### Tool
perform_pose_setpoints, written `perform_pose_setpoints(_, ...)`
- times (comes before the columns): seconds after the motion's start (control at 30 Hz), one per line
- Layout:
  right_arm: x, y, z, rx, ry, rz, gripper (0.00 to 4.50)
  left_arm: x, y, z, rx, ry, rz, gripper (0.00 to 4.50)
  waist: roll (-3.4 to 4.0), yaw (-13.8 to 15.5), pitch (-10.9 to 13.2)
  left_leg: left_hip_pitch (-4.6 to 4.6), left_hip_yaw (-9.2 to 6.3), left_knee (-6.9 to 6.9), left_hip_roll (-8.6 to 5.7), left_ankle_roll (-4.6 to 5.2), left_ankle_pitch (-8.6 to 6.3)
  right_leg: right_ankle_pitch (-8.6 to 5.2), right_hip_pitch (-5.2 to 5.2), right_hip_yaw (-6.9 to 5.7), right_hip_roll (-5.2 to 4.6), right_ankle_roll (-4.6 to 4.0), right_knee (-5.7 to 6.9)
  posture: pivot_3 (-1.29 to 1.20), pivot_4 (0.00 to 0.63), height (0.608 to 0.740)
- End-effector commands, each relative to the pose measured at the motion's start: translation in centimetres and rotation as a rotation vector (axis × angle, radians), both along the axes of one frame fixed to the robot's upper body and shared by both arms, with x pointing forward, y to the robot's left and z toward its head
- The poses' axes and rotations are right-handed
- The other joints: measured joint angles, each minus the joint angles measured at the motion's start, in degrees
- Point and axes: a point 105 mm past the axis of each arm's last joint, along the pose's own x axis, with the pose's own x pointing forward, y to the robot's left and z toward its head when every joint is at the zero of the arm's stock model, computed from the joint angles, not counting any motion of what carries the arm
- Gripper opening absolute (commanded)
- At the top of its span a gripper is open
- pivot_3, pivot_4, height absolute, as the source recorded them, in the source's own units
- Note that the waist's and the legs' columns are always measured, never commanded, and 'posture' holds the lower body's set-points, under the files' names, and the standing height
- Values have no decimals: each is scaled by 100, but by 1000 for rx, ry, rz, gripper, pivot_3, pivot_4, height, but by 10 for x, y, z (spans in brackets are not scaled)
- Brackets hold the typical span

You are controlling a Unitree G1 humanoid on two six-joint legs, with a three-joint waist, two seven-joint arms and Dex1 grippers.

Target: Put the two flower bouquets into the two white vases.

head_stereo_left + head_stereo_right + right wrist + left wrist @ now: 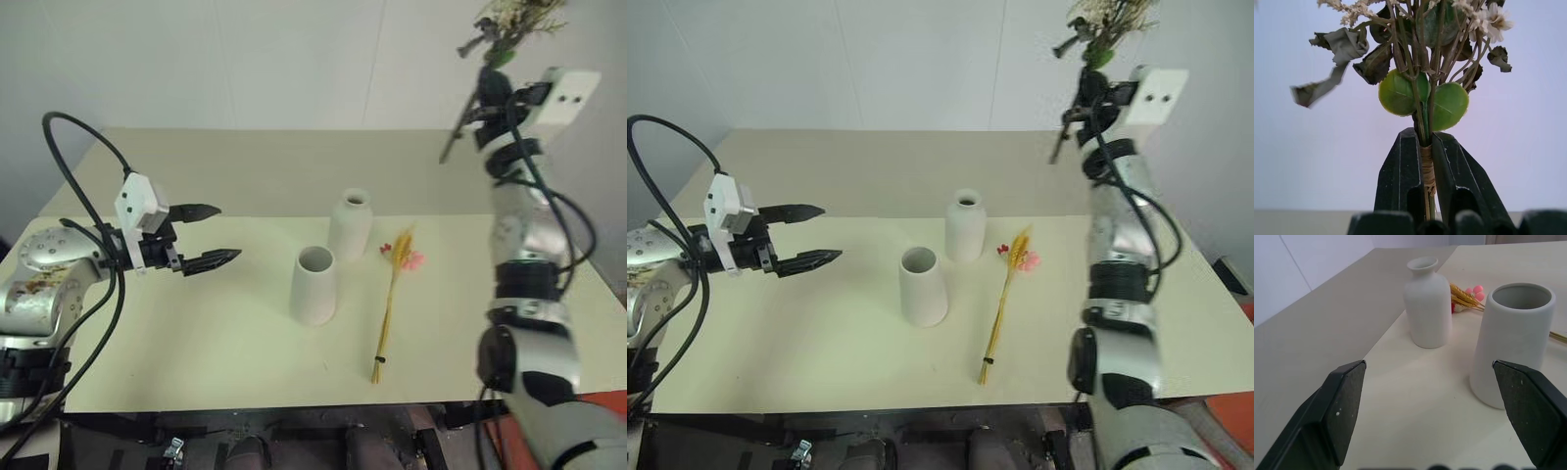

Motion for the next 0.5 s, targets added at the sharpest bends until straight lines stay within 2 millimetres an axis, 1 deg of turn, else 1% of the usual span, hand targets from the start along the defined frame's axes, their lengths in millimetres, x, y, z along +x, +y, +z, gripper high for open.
perform_pose_setpoints(0.03, -18, 13, 17, -25, -103, 69, 136, -4, 1, 8, 16, -44, -4, 4500, 1, 50, 0, -6, -1, 0, 0, 0, 0, -1, -3, -4, -2, 1, -1, 0, 150, 740)
perform_pose_setpoints(0.2, -16, 32, 7, -12, -76, 117, 136, -9, 6, 4, 16, -38, 21, 4500, 1, 34, 0, -12, -2, 0, 1, 0, 0, -1, -7, -5, -2, 0, -1, 0, 150, 740)
perform_pose_setpoints(0.27, -17, 38, 5, -8, -69, 141, 136, -11, 6, 4, 12, -40, 26, 4500, 1, 25, 0, -10, -3, 0, 2, 0, 0, 0, -8, -6, 0, -1, 2, 0, 150, 740)
perform_pose_setpoints(0.5, -35, 64, 10, -19, -82, 227, 136, -15, 11, 1, 15, -35, 55, 4500, 1, 15, 1, -11, -4, -1, 3, 0, 0, -1, -10, -6, 1, -2, 1, 0, 150, 740)
